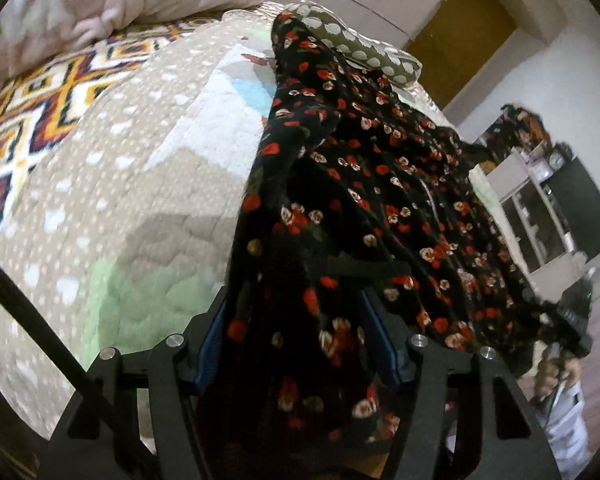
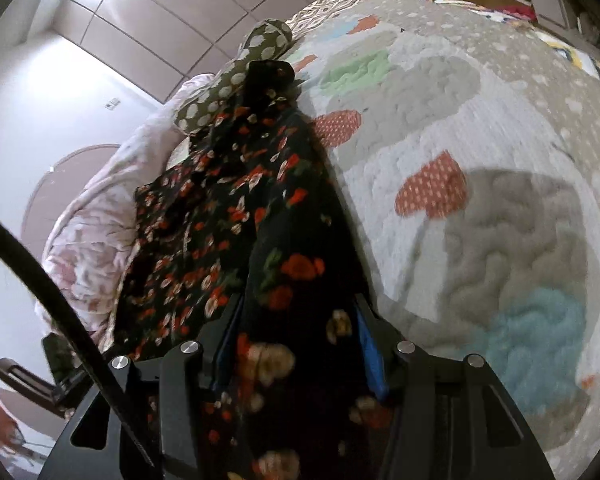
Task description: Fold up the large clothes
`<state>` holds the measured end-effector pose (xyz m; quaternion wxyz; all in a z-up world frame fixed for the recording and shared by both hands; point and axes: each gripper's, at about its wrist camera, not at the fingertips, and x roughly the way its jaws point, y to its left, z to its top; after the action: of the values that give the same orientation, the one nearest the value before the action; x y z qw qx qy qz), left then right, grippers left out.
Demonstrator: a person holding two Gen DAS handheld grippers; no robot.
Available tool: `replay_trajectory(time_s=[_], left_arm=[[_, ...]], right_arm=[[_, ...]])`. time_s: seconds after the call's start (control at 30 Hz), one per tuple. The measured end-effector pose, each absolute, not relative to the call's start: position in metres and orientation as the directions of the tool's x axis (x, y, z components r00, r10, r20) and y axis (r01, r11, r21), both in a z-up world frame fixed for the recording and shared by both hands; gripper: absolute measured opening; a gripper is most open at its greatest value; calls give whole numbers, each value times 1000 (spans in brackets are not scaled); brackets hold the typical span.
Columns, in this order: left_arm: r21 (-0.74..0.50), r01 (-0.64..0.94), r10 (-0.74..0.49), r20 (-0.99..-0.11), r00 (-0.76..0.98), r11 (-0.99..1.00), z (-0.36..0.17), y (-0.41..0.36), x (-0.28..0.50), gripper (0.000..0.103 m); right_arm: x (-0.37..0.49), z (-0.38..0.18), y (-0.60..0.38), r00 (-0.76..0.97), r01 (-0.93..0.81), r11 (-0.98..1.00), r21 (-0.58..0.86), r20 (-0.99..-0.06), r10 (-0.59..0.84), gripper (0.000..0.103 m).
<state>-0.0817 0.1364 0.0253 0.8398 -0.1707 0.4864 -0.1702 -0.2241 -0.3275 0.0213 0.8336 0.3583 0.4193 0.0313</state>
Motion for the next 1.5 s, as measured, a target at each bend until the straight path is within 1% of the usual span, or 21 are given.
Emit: replay_trajectory(time_s=[0.13,0.2,0.33,0.47,0.53,0.63,0.73,0.8,0.87,0.93,0.97,1.0,1.03,1.07,1.1,1.13,1.2,1.27,1.33,1.43,1.5], left_arm=[[-494,87,-466,-726,506,865,31,154,-92,62],[-504,64,-456,-712,534,861,35,164,-95,66],[-536,32,-475,-717,511,844,26,172,-89,67],[-532,92,-505,-715,484,842,22,155,-93,67],[-554,132,-546,-700,461,822,21,146,-97,67],[-528,166,-539,-705,461,833,22,136,-105,67],[-544,175,-558,-695,454,820,22,135,-114,67],[-526,180,-545,-706,453,831,22,131,-120,67],[-473,188,-503,-732,461,861,21,123,-125,66],[-365,193,-412,-780,471,911,22,109,-127,48],[-317,185,-367,-802,472,930,22,106,-126,28],[-305,180,-354,-810,468,935,25,108,-124,20],[-338,173,-379,-803,461,925,30,115,-122,18],[-352,158,-384,-798,465,923,35,121,-121,15],[-351,141,-374,-791,484,926,44,131,-122,12],[-350,131,-367,-784,500,927,51,141,-125,12],[-365,115,-368,-766,527,924,66,157,-131,10],[-347,112,-349,-760,549,931,77,168,-140,9],[-344,106,-342,-758,556,933,83,176,-150,1],[-300,74,-289,-778,558,951,79,185,-158,0],[-302,45,-275,-785,556,952,72,196,-161,1]], right_arm=[[-240,21,-333,672,243,710,661,-643,368,56],[-249,25,-338,692,252,707,661,-634,346,56],[-257,26,-344,707,280,701,656,-635,311,56],[-259,21,-342,700,277,697,662,-636,326,57],[-258,21,-335,692,254,701,666,-632,349,57],[-258,21,-327,679,224,707,670,-628,380,57],[-261,22,-319,675,217,729,650,-639,369,57],[-264,24,-314,672,215,739,639,-645,362,57],[-269,24,-305,662,212,764,609,-665,346,57],[-273,24,-297,656,211,800,561,-688,310,55],[-274,25,-291,655,215,821,529,-702,281,45],[-273,25,-287,646,224,836,501,-718,257,35],[-272,25,-284,631,231,847,479,-736,245,25],[-270,27,-281,619,237,851,468,-748,239,19],[-270,30,-281,616,235,852,468,-750,242,18],[-270,34,-281,615,226,854,469,-749,249,15],[-276,47,-280,626,197,856,477,-733,265,13],[-287,58,-276,628,173,856,487,-724,286,12],[-301,61,-271,621,157,855,495,-722,304,12],[-315,49,-259,581,152,859,489,-747,323,12],[-319,34,-257,557,170,855,490,-763,327,12]])
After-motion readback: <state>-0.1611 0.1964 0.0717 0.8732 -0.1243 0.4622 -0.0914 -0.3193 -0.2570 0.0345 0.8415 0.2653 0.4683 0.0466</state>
